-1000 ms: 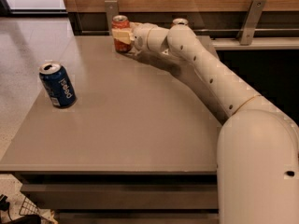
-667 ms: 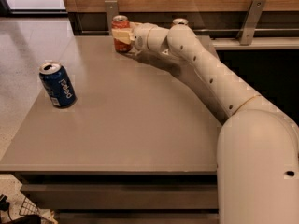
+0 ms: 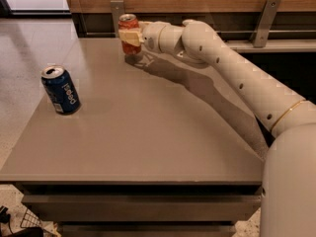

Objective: Move coke can near pepsi can

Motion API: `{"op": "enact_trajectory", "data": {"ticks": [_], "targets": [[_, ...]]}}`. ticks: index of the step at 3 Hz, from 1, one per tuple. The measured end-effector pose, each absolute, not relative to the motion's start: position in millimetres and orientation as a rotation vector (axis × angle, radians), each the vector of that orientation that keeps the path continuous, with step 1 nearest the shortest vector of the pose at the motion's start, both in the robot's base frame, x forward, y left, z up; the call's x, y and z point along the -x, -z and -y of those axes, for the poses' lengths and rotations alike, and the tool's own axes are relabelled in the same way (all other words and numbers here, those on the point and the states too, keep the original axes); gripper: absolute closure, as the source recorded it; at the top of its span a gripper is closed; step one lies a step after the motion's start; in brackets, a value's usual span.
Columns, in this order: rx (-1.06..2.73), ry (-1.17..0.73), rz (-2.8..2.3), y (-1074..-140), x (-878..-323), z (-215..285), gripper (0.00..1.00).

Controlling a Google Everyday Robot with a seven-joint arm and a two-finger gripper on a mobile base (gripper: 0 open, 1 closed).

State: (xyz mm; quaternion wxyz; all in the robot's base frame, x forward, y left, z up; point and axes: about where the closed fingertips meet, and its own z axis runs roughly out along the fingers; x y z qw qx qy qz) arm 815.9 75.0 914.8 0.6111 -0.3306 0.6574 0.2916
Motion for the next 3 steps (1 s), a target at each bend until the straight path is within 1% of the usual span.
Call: {"op": "enact_trajectory", "data": {"ticks": [2,3], "targets": [[0.812,-0.660,-1.517,-927,-747,-70,1.00],[0.827,-0.674,-1.505,-925,-684,-80,1.00]]}}
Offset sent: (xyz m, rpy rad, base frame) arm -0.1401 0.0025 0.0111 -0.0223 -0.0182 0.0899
